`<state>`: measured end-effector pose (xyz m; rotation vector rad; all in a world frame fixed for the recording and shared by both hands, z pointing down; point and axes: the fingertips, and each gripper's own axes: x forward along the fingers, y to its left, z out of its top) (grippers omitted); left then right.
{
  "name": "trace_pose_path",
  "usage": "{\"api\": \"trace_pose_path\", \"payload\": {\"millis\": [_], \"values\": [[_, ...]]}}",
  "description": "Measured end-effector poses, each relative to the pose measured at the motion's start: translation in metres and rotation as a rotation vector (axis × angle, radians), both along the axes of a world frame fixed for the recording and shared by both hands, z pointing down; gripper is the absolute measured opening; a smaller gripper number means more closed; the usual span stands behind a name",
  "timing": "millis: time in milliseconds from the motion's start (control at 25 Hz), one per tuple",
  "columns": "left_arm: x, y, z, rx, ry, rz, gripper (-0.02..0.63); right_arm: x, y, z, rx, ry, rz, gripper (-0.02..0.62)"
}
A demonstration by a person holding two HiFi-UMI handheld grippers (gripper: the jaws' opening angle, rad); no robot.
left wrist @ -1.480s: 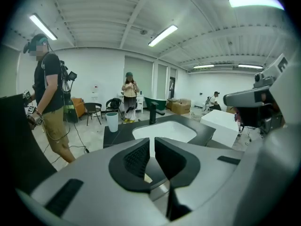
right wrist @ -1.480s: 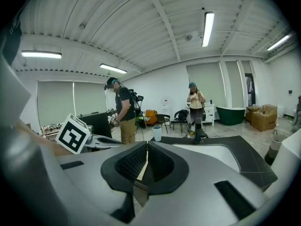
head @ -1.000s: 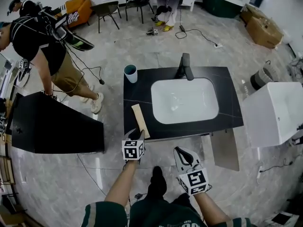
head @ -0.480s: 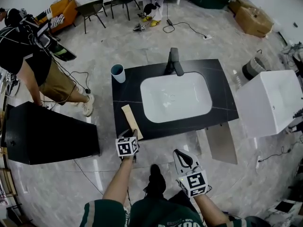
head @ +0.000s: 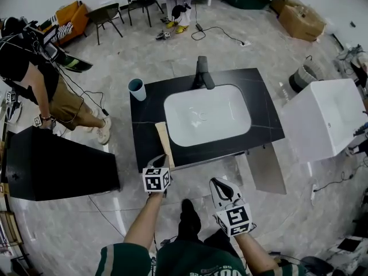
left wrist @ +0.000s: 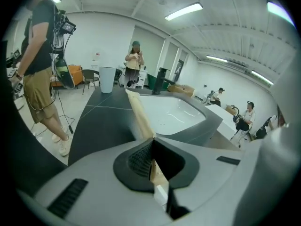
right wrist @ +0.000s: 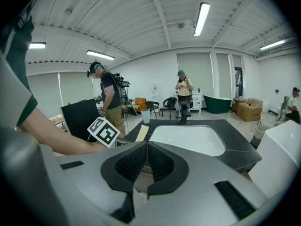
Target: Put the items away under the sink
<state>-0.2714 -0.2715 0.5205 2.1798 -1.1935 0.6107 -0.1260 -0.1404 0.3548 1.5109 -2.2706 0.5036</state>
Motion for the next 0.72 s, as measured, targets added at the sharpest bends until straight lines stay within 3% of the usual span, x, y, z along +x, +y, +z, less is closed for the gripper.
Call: {"api": "trace_pose_path", "payload": {"millis": [320,720], "values": [[0.087,0.05,-0.05,0.05,0.054,0.111,0.011,0.067,0.035,-0.026,0.064,0.012,0.062,0.043],[0.221,0.174,-0.082,0.056,0.121,0.238,0.011,0.173,0.138,-0.043,0.127,-0.021,0.156,0.043]]}}
